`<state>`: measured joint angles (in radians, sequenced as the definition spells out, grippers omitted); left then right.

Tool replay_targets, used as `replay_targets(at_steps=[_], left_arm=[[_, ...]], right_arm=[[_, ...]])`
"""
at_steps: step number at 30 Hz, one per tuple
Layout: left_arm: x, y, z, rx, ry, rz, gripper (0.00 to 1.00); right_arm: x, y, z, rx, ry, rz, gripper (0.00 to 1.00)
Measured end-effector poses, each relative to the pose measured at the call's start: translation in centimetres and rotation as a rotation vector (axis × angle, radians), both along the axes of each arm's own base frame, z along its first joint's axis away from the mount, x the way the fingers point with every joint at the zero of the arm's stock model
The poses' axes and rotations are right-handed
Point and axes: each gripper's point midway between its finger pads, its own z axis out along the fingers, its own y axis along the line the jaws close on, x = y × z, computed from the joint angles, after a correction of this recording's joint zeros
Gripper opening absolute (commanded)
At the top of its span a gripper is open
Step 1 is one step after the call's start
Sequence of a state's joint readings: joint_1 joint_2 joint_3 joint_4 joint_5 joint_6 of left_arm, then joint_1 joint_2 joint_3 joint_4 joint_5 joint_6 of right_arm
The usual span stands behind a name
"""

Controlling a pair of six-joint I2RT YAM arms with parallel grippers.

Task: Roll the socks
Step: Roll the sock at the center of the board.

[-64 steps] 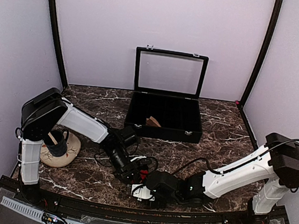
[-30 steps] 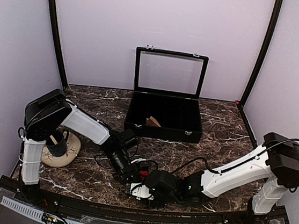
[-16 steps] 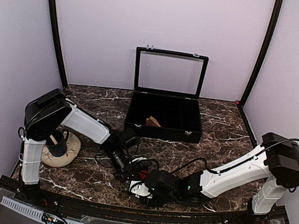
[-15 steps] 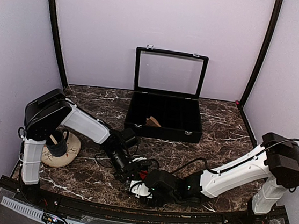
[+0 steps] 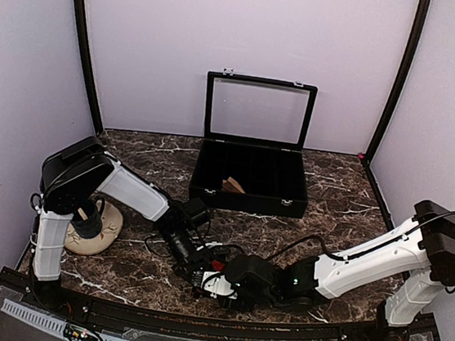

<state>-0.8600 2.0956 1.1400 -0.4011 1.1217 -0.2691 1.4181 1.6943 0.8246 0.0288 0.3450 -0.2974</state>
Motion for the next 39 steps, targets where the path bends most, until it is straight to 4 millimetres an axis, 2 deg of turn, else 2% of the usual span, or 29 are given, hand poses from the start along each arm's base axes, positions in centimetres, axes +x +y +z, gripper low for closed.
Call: replay_targets(at_steps=[9,22,39], left_arm=[[-0.1,0.0,0.0,-0.005,0.011,-0.001,0.0],[0.1,0.0,0.0,-0.006,0.012,0.001,0.0],[0.0,0.1,0.0,-0.009,0.011,-0.003,0.0]], right_arm=[[-1.0,0.0,-0.2,-0.002,0.027,0.025,0.52],[-2.7,0.3,-0.5,0.0,0.062,0.064,0.48],[-3.2,0.2,-1.1,-0.01,0.079,0.073,0.48]])
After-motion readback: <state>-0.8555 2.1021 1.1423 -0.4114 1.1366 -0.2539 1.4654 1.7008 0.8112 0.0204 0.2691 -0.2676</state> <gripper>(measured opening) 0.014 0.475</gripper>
